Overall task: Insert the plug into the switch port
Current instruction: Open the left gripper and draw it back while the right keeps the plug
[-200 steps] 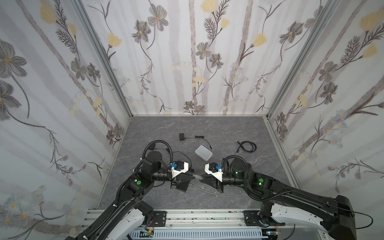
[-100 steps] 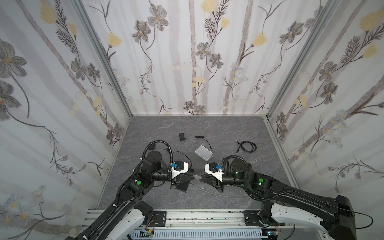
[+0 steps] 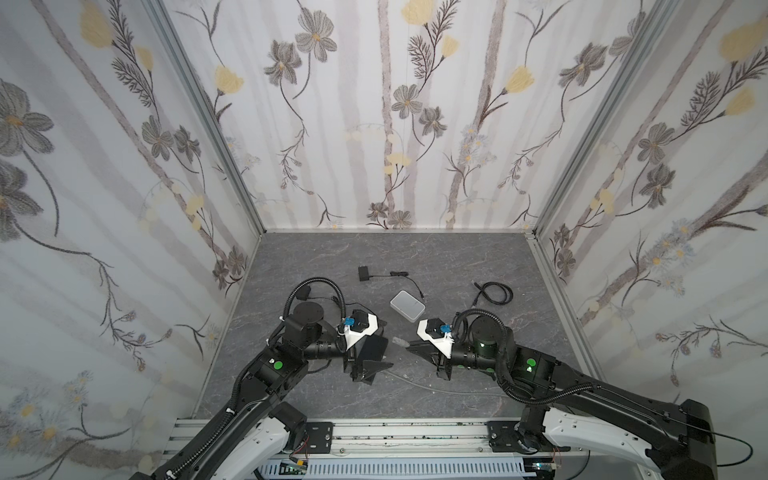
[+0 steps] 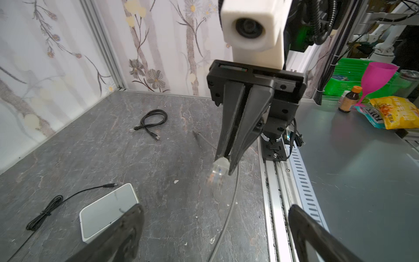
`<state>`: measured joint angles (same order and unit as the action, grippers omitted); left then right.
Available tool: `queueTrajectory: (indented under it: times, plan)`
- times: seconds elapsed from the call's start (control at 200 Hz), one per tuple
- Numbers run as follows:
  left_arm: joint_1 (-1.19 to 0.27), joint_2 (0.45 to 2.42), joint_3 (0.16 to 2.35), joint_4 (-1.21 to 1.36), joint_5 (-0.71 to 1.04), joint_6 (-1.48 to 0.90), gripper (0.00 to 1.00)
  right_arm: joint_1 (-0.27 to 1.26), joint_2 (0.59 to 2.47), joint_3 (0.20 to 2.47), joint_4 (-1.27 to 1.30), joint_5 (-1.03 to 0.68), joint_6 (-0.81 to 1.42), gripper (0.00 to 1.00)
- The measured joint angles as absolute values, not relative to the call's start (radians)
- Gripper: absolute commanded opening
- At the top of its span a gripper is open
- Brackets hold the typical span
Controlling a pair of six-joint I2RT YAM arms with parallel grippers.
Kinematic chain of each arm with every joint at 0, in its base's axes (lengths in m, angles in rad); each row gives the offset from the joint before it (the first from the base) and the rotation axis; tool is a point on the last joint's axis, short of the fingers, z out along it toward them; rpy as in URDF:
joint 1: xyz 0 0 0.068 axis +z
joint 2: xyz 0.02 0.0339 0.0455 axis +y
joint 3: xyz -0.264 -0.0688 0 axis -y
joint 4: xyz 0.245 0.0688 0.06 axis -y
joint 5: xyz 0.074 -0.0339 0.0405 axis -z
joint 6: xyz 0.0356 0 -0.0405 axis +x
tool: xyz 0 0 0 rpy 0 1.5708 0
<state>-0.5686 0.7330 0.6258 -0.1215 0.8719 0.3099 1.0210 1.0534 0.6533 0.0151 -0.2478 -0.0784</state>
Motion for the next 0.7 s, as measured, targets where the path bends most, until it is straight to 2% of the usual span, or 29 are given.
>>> queueTrajectory:
  times: [0.27, 0.49, 0.7]
  plan:
    - [-0.569, 0.776, 0.614, -0.063, 0.683, 0.166, 1.00, 0.965, 0.957, 0.569, 0.002, -0.146, -0.026, 0.00]
    - [-0.569, 0.949, 0.738, -0.124, 0.328, -0.152, 1.00, 0.961, 0.910, 0.514, -0.036, -0.097, 0.000, 0.00]
    - [-0.569, 1.047, 0.745, -0.229, 0.183, -0.406, 1.00, 0.950, 0.865, 0.484, -0.056, -0.101, 0.026, 0.00]
